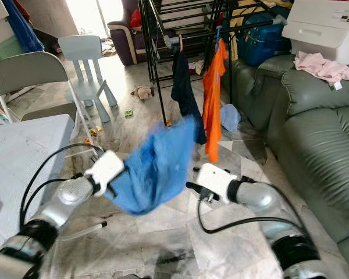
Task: Hang hanger
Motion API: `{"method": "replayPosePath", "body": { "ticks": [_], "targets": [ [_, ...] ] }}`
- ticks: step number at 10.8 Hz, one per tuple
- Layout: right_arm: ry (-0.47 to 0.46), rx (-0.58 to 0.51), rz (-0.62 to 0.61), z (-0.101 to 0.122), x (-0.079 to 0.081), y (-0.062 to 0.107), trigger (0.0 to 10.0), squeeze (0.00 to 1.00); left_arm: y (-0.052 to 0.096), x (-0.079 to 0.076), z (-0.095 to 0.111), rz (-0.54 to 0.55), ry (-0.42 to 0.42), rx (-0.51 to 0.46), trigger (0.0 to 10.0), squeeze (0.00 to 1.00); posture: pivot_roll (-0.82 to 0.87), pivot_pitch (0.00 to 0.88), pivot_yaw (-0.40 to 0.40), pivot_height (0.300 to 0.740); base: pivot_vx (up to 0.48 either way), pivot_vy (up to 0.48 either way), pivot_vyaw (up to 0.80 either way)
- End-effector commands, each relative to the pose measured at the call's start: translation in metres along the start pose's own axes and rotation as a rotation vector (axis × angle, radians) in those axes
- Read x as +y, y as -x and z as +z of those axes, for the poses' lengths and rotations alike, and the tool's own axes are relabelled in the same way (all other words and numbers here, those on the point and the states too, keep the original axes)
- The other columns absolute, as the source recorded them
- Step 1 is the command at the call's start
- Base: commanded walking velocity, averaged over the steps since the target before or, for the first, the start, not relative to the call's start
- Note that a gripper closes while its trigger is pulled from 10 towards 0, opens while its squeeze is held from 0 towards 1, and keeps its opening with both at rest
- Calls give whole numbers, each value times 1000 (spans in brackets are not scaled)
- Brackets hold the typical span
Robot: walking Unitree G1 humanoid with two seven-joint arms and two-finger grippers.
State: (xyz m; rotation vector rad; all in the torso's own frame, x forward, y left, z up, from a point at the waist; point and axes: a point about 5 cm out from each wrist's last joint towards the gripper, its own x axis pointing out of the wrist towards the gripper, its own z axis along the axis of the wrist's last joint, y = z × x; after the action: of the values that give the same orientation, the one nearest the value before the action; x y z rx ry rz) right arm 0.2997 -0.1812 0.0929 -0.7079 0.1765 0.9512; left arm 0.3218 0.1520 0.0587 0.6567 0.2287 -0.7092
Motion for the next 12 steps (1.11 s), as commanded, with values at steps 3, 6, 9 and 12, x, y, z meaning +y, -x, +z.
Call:
{"method": "replayPosePath", "body": {
  "ticks": [3,6,9,12],
  "targets": [
    [87,-6,52,10,-18,10,10000,1000,7,-11,9,-197,-179,-81,0,0,-124,0,133,740,0,0,0],
    [134,28,107,7,-24,15,10000,1000,5,-18,16,-266,-235,-125,0,0,-127,0,134,740,0,0,0],
    [159,57,171,5,-23,12,10000,1000,5,-18,19,-285,-255,-145,0,0,-125,0,134,740,0,0,0],
    [179,131,217,-9,-22,17,10000,875,8,-20,18,-302,-263,-164,0,0,-119,0,130,740,0,0,0]
  ]
}}
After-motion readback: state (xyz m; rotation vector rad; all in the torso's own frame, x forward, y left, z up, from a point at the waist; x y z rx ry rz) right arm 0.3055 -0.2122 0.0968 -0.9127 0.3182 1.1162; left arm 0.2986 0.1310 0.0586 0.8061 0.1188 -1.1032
